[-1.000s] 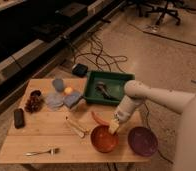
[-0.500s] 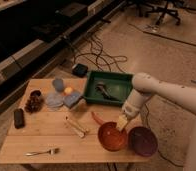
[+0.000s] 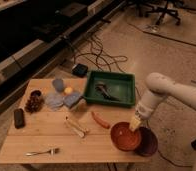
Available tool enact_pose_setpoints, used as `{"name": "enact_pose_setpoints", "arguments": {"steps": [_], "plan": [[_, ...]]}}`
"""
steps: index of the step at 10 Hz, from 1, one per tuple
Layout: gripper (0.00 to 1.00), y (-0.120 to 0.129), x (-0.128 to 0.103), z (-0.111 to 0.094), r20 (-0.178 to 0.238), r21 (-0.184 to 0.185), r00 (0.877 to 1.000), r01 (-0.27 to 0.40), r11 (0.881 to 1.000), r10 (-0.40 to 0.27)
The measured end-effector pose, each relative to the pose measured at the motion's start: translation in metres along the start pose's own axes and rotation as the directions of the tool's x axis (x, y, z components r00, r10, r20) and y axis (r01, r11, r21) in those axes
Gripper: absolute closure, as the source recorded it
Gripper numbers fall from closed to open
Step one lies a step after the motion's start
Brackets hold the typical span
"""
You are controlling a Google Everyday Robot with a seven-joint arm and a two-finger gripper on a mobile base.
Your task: Stack bowls into tray
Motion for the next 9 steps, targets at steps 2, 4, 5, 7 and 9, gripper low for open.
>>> {"name": "enact_pose_setpoints", "arguments": {"steps": [2,4,5,7,9], "plan": [[1.0,-0.019,0.018,-0.017,0.031,0.01,0.999,-0.044,0.999,0.044],[1.0,-0.023,0.02,-0.021,0.049,0.008,0.997,-0.054,0.998,0.054],[1.0,-0.025,0.025,-0.022,0.056,0.006,0.997,-0.062,0.998,0.062],[1.0,-0.027,0.029,-0.024,0.057,0.009,0.996,-0.068,0.998,0.067],[1.0,-0.032,0.039,-0.024,0.048,0.011,0.996,-0.072,0.997,0.072]]}}
